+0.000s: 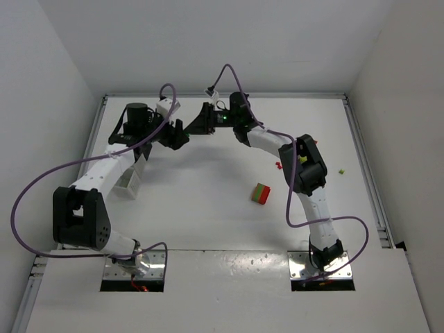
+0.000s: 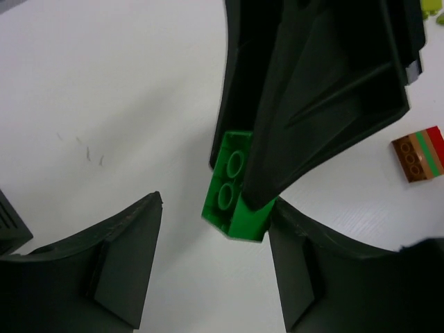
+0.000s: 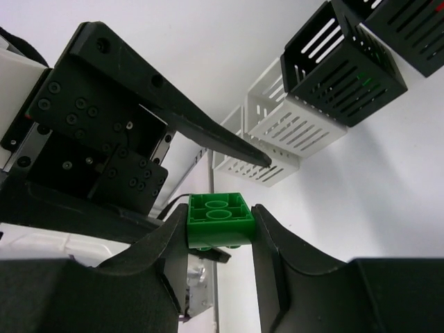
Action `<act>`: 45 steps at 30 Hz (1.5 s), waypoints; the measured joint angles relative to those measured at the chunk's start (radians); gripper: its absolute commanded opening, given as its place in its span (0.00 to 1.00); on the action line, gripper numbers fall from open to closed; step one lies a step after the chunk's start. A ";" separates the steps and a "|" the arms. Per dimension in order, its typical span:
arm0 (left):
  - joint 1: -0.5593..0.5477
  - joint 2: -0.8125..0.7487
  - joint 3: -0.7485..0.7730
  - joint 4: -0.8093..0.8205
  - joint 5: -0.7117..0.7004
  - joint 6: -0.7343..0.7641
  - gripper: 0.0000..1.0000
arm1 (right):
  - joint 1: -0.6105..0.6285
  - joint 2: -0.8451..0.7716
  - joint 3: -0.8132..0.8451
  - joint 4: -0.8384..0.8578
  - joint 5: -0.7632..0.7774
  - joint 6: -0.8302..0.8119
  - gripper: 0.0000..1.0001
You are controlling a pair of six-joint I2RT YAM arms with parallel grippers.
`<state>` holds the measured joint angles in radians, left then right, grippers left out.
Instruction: Sort the legos into containers by color
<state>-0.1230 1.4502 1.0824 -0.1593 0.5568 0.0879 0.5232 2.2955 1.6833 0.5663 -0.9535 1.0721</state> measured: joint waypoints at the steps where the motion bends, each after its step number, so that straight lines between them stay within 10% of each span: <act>1: -0.008 0.008 0.008 0.007 0.002 0.004 0.65 | 0.004 0.000 0.000 -0.002 0.001 -0.001 0.00; 10: -0.016 0.042 0.030 0.002 0.027 -0.005 0.28 | 0.005 0.000 0.000 -0.004 0.048 -0.025 0.00; 13: -0.019 0.047 0.037 -0.008 0.026 0.002 0.19 | 0.005 0.000 0.000 -0.004 0.050 -0.026 0.36; 17: -0.011 0.047 0.046 -0.025 0.027 0.016 0.13 | 0.003 -0.010 -0.019 0.001 0.040 -0.026 0.42; 20: 0.007 0.035 0.050 -0.064 0.046 0.034 0.11 | -0.006 -0.047 -0.057 -0.029 0.045 -0.050 0.65; 36: 0.374 0.300 0.615 -0.664 -0.212 0.208 0.10 | -0.174 -0.402 -0.195 -0.756 0.391 -1.064 0.70; 45: 0.372 0.468 0.637 -0.837 -0.243 0.210 0.23 | -0.199 -0.428 -0.307 -0.915 0.476 -1.283 0.70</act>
<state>0.2485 1.9179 1.7195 -0.9962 0.3141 0.2981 0.3241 1.8679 1.3766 -0.3489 -0.4774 -0.2104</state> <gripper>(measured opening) 0.409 0.702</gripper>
